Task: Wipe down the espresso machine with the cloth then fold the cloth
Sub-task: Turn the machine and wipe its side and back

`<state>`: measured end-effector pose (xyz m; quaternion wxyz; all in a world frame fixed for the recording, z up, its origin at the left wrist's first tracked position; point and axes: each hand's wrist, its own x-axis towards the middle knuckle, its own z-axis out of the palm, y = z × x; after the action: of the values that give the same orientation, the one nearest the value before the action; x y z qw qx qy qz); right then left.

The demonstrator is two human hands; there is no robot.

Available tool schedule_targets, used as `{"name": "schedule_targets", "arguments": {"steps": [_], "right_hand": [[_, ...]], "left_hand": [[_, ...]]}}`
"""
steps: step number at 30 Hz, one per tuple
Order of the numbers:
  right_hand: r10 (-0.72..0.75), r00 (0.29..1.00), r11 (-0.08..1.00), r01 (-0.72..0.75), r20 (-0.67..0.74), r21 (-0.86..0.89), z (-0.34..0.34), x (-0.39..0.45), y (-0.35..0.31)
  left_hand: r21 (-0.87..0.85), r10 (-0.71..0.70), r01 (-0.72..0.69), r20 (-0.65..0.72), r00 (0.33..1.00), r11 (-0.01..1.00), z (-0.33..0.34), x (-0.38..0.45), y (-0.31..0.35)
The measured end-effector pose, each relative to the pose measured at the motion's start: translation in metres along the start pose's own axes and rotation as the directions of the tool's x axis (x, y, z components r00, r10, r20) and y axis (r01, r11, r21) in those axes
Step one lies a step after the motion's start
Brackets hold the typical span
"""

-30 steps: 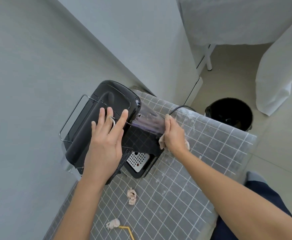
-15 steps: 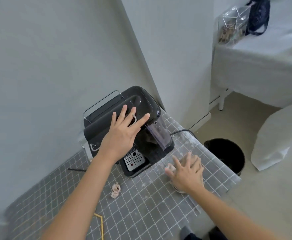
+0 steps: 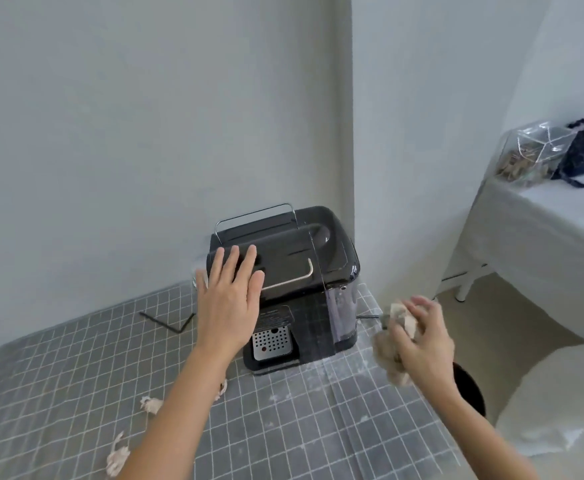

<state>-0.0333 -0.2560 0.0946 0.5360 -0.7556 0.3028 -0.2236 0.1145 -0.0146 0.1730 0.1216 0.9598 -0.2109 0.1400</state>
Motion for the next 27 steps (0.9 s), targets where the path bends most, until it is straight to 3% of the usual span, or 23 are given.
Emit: {"name": "schedule_targets", "arguments": {"steps": [2, 5, 8, 10, 12, 15, 21, 24, 27], "right_hand": [[-0.08, 0.997, 0.983, 0.082, -0.014, 0.165, -0.008, 0.032, -0.061], [-0.259, 0.964, 0.951, 0.245, 0.057, 0.188, 0.004, 0.081, -0.144], [-0.348, 0.904, 0.932, 0.362, 0.247, -0.013, 0.046, 0.121, -0.181], [-0.294, 0.853, 0.872, 0.424, 0.432, -0.245, 0.082, 0.133, -0.174], [-0.29, 0.818, 0.79, 0.497, 0.496, -0.358, 0.107, 0.132, -0.156], [-0.45, 0.76, 0.741, 0.611, 0.47, -0.278, 0.105, 0.122, -0.14], [-0.7, 0.577, 0.631, 0.776, 0.422, -0.014, 0.071, 0.098, -0.105], [-0.728, 0.581, 0.641, 0.765, 0.364, 0.061, 0.051, 0.091, -0.089], [-0.708, 0.646, 0.669, 0.743, 0.284, -0.024, 0.039, 0.092, -0.093]], "left_hand": [[-0.017, -0.093, 0.093, 0.013, 0.996, 0.996, 0.001, 0.002, -0.002], [0.003, -0.102, 0.102, 0.017, 0.995, 0.995, 0.002, 0.004, 0.001], [0.036, -0.096, 0.095, 0.023, 0.995, 0.995, 0.004, 0.005, 0.001], [0.038, -0.1, 0.099, 0.026, 0.995, 0.994, 0.005, 0.005, 0.0], [0.041, -0.103, 0.101, 0.028, 0.994, 0.994, 0.005, 0.005, 0.001], [0.053, -0.111, 0.109, 0.036, 0.993, 0.993, 0.005, 0.005, 0.003], [0.069, -0.118, 0.114, 0.057, 0.991, 0.991, 0.004, 0.005, 0.003], [0.066, -0.112, 0.108, 0.066, 0.991, 0.992, 0.003, 0.005, 0.003], [0.074, -0.113, 0.107, 0.08, 0.99, 0.991, 0.002, 0.006, 0.004]]}}
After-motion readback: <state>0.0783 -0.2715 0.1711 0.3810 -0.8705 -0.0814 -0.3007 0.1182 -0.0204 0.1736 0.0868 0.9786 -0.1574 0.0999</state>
